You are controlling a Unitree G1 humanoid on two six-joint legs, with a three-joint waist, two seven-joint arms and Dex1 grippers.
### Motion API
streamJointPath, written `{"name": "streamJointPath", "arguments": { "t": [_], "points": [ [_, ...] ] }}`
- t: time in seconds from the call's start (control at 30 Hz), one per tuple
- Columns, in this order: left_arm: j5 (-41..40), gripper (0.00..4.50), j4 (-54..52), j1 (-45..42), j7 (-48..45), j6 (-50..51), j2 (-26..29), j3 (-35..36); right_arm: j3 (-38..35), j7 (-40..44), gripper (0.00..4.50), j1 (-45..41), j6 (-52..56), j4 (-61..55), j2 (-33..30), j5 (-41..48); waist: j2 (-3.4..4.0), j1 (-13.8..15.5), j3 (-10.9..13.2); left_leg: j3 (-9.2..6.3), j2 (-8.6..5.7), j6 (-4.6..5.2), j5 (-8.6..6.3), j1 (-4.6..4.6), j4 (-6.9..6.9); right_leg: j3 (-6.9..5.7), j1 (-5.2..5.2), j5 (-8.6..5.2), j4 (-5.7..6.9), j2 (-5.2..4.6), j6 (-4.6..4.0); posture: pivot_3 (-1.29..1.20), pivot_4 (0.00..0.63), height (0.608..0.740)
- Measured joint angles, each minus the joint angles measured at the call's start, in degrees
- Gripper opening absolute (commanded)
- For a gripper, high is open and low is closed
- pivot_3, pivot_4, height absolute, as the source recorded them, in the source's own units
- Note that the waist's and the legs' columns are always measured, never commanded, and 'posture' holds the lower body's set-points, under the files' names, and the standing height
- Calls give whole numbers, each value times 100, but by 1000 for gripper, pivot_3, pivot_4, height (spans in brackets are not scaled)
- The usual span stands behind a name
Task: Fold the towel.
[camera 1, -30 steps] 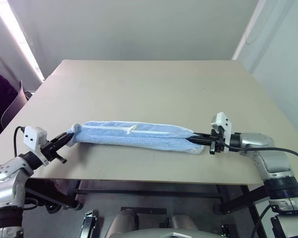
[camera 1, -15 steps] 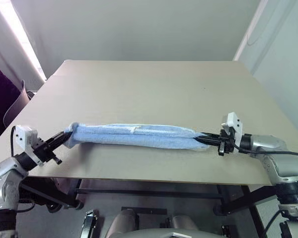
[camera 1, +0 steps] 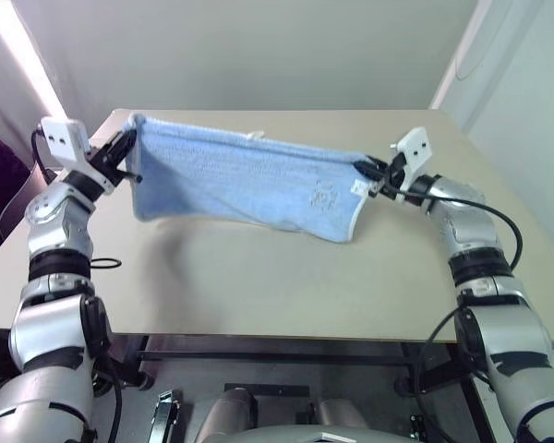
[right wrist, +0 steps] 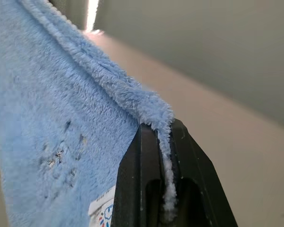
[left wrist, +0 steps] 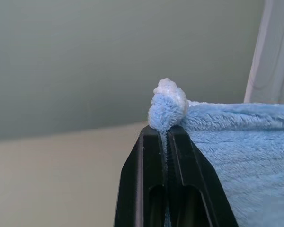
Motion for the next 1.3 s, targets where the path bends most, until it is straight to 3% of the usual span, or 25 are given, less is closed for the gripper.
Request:
{"name": "streamJointPath", "arguments": {
  "t": [0.13,0.27,0.57,0.77,1.0,1.3],
  "points": [
    [85,0,140,162,-425,-284,64,3,-55,80,27,166,-426,50,2,12,1,-93,-1,1,0,2,-1,-6,-3,1,-5,0,1,-1,0,0,0,740],
    [77,0,-349,1301,-1329,-380,224,4,-31,834,27,1260,-272,-681,-96,140,4,-229,-4,4,0,15,-8,-6,-2,9,-10,0,13,-1,-1,0,0,740],
    [-425,0,-3300,4397,-1858,197,208,87,40,1897,27,3550,1431,-3365,-1092,817,10,-121,-4,3,8,10,2,28,21,17,7,-11,48,-4,-32,0,0,740],
    [-781,0,-4648,5806,-1741,871,210,277,27,2071,27,4434,1988,-4315,-1493,1080,11,-23,-4,4,10,9,1,28,21,17,-3,-25,46,-10,-60,0,0,740],
    [-793,0,-4679,5853,-1635,961,260,326,70,1992,27,4262,2083,-4383,-1450,1061,13,112,-4,7,11,10,2,27,18,15,-9,-24,27,-7,-59,0,0,740],
    [-600,0,-3670,4640,-1450,1059,281,195,293,1548,27,2915,1821,-2992,-812,662,9,113,-7,6,11,12,3,23,8,9,-6,-2,4,0,-19,0,0,740]
  ]
}}
